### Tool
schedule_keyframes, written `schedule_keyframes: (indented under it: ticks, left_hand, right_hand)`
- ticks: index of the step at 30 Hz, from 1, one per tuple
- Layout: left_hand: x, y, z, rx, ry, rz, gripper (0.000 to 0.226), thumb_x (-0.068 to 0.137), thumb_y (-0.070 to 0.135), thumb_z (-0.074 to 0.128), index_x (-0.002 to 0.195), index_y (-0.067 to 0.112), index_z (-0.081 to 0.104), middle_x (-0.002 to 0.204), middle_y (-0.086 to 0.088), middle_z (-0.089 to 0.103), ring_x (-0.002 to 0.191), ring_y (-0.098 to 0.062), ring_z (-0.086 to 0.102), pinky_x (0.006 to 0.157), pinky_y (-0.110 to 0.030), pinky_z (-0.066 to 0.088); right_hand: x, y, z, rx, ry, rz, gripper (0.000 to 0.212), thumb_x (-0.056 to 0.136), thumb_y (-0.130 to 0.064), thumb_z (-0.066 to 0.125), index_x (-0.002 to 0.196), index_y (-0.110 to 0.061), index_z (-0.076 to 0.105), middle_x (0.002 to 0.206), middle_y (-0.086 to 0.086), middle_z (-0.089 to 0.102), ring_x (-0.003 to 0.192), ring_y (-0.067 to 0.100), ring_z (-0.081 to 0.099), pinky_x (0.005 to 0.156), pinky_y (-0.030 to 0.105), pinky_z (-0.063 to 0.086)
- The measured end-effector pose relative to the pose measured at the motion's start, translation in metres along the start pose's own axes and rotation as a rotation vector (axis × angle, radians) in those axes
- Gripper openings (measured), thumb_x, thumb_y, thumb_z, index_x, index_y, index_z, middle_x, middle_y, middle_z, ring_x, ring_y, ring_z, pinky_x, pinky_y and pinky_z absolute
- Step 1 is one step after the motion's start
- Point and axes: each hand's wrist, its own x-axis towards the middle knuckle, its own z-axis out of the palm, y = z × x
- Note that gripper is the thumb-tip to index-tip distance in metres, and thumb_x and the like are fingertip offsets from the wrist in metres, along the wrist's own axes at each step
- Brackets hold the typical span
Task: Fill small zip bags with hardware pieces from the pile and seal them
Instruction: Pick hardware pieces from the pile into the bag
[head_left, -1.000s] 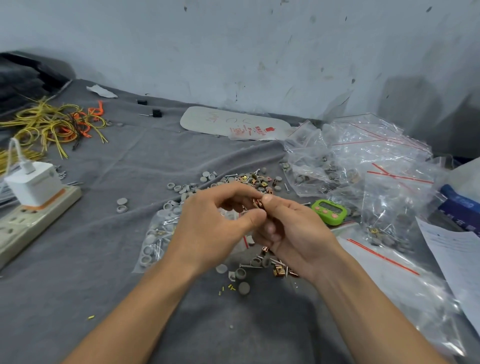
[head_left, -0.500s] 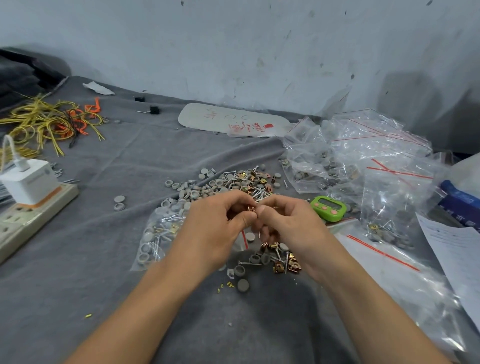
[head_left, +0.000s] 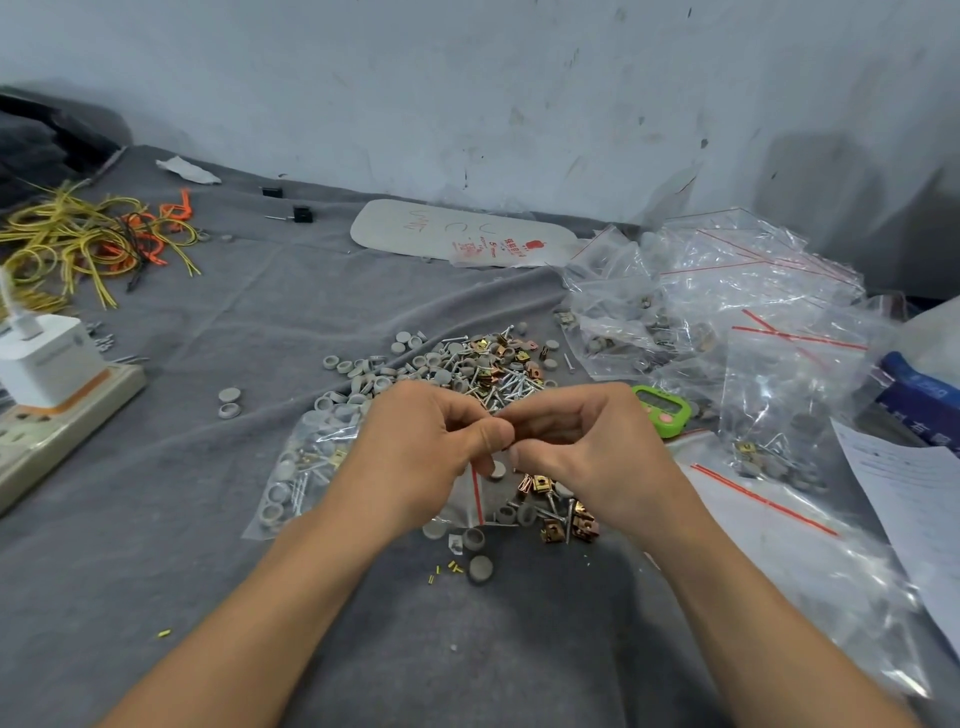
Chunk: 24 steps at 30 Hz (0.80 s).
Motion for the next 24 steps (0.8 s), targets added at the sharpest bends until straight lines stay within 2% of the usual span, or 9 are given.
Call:
schedule_keyframes:
  ticks: [4, 7, 12, 15, 18, 20, 24]
  left_hand:
    - [-0.0002, -0.0009, -0.0003, -0.088, -0.004, -0.007, 0.036, 0.089, 0.032, 0.075, 0.054, 0.035, 0.068, 0.053, 0.008, 0.066, 0.047, -0.001, 0.051, 0.051, -0.016, 0.039]
    - [-0.0008, 0.0002, 0.0012, -0.177, -0.024, 0.008, 0.04, 0.093, 0.03, 0.07, 0.054, 0.029, 0.061, 0.05, 0.01, 0.057, 0.047, -0.001, 0.045, 0.05, -0.018, 0.034]
    - [-0.0028, 0.0037, 0.0059, -0.388, -0.057, -0.009, 0.042, 0.101, 0.022, 0.056, 0.06, 0.021, 0.053, 0.05, 0.011, 0.042, 0.051, -0.007, 0.035, 0.053, -0.022, 0.029]
    - [-0.0036, 0.0018, 0.0061, -0.366, -0.058, -0.008, 0.042, 0.103, 0.022, 0.054, 0.061, 0.021, 0.052, 0.053, 0.011, 0.04, 0.054, -0.008, 0.033, 0.056, -0.031, 0.026]
    - [-0.0034, 0.0007, 0.0045, -0.279, -0.067, 0.037, 0.042, 0.102, 0.03, 0.056, 0.059, 0.026, 0.054, 0.054, 0.015, 0.041, 0.053, -0.005, 0.035, 0.059, -0.031, 0.026]
    - [-0.0027, 0.0019, 0.0037, -0.283, -0.089, 0.048, 0.036, 0.092, 0.037, 0.055, 0.058, 0.026, 0.053, 0.057, 0.012, 0.04, 0.057, -0.007, 0.035, 0.06, -0.032, 0.028]
    - [-0.0001, 0.0024, 0.0041, -0.351, -0.131, 0.061, 0.034, 0.088, 0.033, 0.055, 0.054, 0.029, 0.053, 0.057, 0.012, 0.038, 0.058, -0.007, 0.034, 0.062, -0.033, 0.028]
  right_hand:
    - [-0.0022, -0.0031, 0.0013, -0.027, 0.036, -0.063, 0.029, 0.072, -0.002, 0.08, 0.091, -0.024, 0.084, 0.079, 0.001, 0.08, 0.074, 0.019, 0.078, 0.07, 0.037, 0.064]
    - [-0.0023, -0.0042, 0.0023, 0.051, 0.051, -0.063, 0.028, 0.073, 0.003, 0.082, 0.087, -0.021, 0.084, 0.077, 0.005, 0.079, 0.067, 0.017, 0.075, 0.061, 0.03, 0.06]
    - [-0.0019, -0.0081, 0.0028, 0.162, 0.05, -0.111, 0.024, 0.07, -0.004, 0.081, 0.09, -0.018, 0.083, 0.073, 0.009, 0.077, 0.062, 0.014, 0.07, 0.059, 0.026, 0.056]
    - [-0.002, -0.0079, 0.0031, 0.167, 0.019, -0.099, 0.023, 0.071, -0.004, 0.08, 0.09, -0.017, 0.082, 0.071, 0.009, 0.076, 0.058, 0.015, 0.069, 0.057, 0.026, 0.056]
    - [-0.0023, -0.007, 0.0044, 0.147, 0.03, -0.052, 0.023, 0.066, -0.008, 0.084, 0.085, -0.019, 0.081, 0.067, 0.006, 0.075, 0.055, 0.013, 0.068, 0.054, 0.025, 0.055]
    - [-0.0036, -0.0066, 0.0046, 0.124, 0.016, -0.047, 0.025, 0.062, -0.01, 0.089, 0.083, -0.023, 0.081, 0.066, 0.006, 0.075, 0.055, 0.013, 0.069, 0.053, 0.026, 0.056]
    - [-0.0058, -0.0062, 0.0056, 0.083, 0.03, -0.071, 0.024, 0.058, -0.019, 0.093, 0.077, -0.025, 0.08, 0.067, 0.007, 0.076, 0.058, 0.017, 0.071, 0.056, 0.032, 0.06]
